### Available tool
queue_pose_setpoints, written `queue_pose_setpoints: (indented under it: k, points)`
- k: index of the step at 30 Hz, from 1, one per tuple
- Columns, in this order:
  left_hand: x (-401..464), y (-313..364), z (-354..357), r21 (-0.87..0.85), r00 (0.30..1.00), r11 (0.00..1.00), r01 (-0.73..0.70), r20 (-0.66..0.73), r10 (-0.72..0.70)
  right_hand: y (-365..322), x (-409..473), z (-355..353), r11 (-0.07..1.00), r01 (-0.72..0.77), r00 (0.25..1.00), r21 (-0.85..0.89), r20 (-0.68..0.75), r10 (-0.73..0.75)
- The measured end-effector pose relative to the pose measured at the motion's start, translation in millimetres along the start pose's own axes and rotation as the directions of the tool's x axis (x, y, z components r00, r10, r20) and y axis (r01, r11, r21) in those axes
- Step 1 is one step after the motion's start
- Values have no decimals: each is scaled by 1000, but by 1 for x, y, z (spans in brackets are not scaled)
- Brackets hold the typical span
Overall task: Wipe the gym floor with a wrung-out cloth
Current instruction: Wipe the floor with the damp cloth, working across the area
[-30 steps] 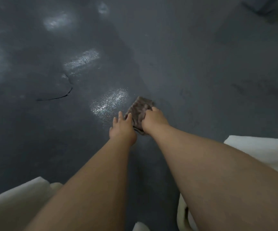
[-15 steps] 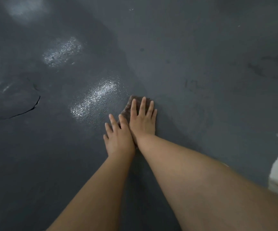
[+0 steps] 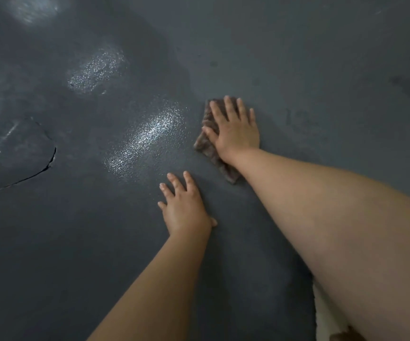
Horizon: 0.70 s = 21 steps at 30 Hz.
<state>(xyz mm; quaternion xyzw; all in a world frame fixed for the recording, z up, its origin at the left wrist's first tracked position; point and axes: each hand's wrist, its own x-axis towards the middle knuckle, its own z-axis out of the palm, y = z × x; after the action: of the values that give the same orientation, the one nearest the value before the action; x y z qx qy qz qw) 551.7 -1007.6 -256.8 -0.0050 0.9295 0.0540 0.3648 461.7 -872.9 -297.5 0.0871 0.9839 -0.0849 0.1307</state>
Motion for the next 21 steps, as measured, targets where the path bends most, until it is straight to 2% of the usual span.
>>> queue_pose_setpoints:
  k: [5, 7, 10, 12, 16, 19, 21]
  points:
    - [-1, -1, -1, 7, 1000, 1000, -15, 7, 15, 57, -20, -3, 955, -289, 954, 71, -54, 293]
    - [0, 0, 0, 14, 1000, 1000, -12, 5, 12, 79, -40, 1, 891, -440, 891, 112, -73, 449]
    - [0, 3, -1, 22, 1000, 1000, 2, 7, -2, 85, -79, 12, 754, -629, 746, 189, -126, 654]
    - [0, 5, -2, 26, 1000, 1000, 12, 7, -12, 69, -102, 23, 710, -660, 699, 244, -147, 700]
    - [0, 8, -2, 77, 999, 996, 41, -12, -40, 48, -114, 38, 727, -636, 722, 259, -132, 679]
    - [0, 9, -1, 157, 998, 986, 47, -42, -41, 57, -92, 32, 716, -664, 712, 216, -110, 694]
    - [2, 6, -1, 146, 996, 989, 33, -83, -21, 60, -72, 25, 712, -669, 708, 212, -111, 698]
